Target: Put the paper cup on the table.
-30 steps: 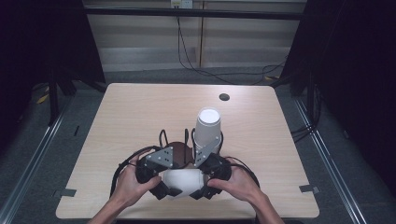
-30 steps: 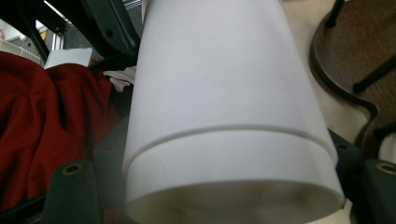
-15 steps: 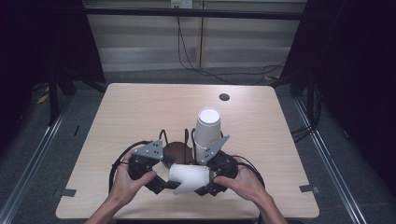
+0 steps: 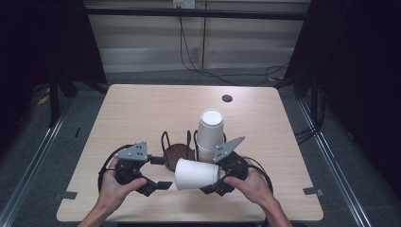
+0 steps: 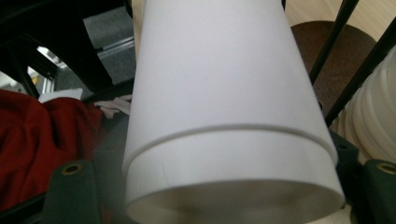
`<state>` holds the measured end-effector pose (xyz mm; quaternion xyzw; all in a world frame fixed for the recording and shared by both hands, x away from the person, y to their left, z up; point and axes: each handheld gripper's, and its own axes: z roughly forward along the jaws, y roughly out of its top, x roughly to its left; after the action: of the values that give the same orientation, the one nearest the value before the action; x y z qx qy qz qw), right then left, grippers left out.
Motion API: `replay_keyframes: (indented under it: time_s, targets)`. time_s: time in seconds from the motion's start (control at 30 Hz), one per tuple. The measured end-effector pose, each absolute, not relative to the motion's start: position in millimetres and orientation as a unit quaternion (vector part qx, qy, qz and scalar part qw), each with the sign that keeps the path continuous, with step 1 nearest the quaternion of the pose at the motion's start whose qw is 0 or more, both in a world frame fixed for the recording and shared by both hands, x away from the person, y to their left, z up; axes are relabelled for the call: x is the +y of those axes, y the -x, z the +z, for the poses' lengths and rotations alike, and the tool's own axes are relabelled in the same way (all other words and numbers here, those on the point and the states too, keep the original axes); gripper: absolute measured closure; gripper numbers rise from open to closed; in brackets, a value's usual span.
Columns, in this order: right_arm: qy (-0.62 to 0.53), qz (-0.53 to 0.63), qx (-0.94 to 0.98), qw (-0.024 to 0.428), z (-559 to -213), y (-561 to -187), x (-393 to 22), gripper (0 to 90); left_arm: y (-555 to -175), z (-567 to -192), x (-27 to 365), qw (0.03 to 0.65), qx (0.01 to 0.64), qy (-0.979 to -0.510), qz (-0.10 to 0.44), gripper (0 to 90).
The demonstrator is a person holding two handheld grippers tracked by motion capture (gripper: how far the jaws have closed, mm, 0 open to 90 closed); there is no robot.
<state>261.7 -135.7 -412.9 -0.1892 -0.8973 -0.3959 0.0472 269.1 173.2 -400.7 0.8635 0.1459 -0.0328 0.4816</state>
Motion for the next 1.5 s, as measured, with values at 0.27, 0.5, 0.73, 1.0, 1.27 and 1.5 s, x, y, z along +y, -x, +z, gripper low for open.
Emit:
replay_keyframes:
  time_s: [0.27,0.5,0.73,1.0,1.27,1.5]
  targets:
    - [0.199,-0.435,-0.876,0.055,-412,-264,-144,25.2,-272,-413,171,0.483,0.151,-0.860,-0.064,16.6]
    - [0.195,-0.459,-0.865,0.051,-413,-263,-147,25.2,-270,-421,169,0.484,0.156,-0.859,-0.057,16.6]
    - [0.187,-0.482,-0.854,0.057,-413,-264,-147,25.2,-270,-425,165,0.498,0.153,-0.852,-0.063,16.5]
    - [0.182,-0.517,-0.834,0.068,-414,-264,-147,25.3,-268,-423,167,0.530,0.149,-0.833,-0.060,16.0]
    - [0.177,-0.533,-0.823,0.078,-415,-264,-145,25.4,-265,-420,167,0.568,0.146,-0.808,-0.056,16.0]
    - [0.166,-0.516,-0.836,0.078,-415,-262,-138,25.5,-265,-419,167,0.588,0.141,-0.795,-0.045,15.2]
